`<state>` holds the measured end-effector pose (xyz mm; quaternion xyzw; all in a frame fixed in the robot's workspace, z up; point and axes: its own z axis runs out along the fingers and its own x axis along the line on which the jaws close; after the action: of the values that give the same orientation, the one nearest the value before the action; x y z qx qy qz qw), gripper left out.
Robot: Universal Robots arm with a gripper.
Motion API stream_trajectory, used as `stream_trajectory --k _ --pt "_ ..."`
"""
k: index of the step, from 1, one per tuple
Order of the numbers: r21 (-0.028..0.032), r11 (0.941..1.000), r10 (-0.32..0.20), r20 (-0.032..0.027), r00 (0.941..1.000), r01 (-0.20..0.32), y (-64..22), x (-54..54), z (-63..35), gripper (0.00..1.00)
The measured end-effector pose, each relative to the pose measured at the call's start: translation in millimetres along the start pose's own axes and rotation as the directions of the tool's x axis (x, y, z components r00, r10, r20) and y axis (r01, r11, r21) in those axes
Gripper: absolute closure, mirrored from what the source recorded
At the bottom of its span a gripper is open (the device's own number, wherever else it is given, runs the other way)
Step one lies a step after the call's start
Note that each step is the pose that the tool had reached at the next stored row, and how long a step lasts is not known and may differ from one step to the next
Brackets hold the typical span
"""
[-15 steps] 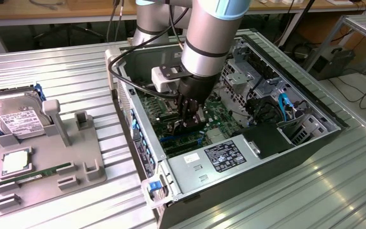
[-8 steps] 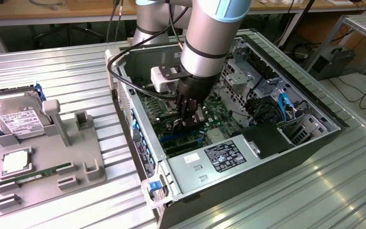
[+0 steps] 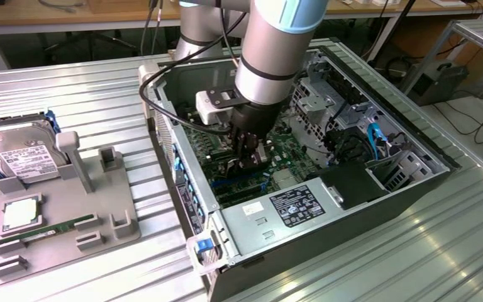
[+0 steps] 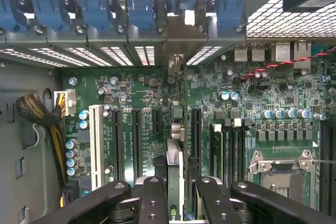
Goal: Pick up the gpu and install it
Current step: 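Insert the gpu into the slot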
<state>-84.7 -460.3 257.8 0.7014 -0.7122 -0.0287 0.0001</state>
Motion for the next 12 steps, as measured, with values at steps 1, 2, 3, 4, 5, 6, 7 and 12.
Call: stream_trajectory --k 1,2,3,4,5,6,7,12 --pt "0.0001 1.0 0.0 0.0003 1.0 0.0 0.2 0.0 1.0 0.74" --pt "0.0 1.0 0.0 0.0001 1.0 0.0 0.3 0.1 1.6 0.74" --pt "-0.0002 1.0 0.0 -0.0005 1.0 0.0 0.3 0.1 2.6 0.74" --pt "-0.0003 1.0 0.0 -0.0007 1.0 0.0 0.3 0.2 3.1 0.74" --pt "-0.0003 1.0 0.0 -0.0007 1.0 0.0 0.3 0.2 3.6 0.74" --pt "-0.0002 1.0 0.0 -0.0003 1.0 0.0 0.3 0.2 4.1 0.74" --pt "0.0001 1.0 0.0 0.0 1.0 0.0 0.2 0.2 4.8 0.74" --pt "0.0003 1.0 0.0 0.0011 1.0 0.0 0.3 -0.3 5.4 0.73"
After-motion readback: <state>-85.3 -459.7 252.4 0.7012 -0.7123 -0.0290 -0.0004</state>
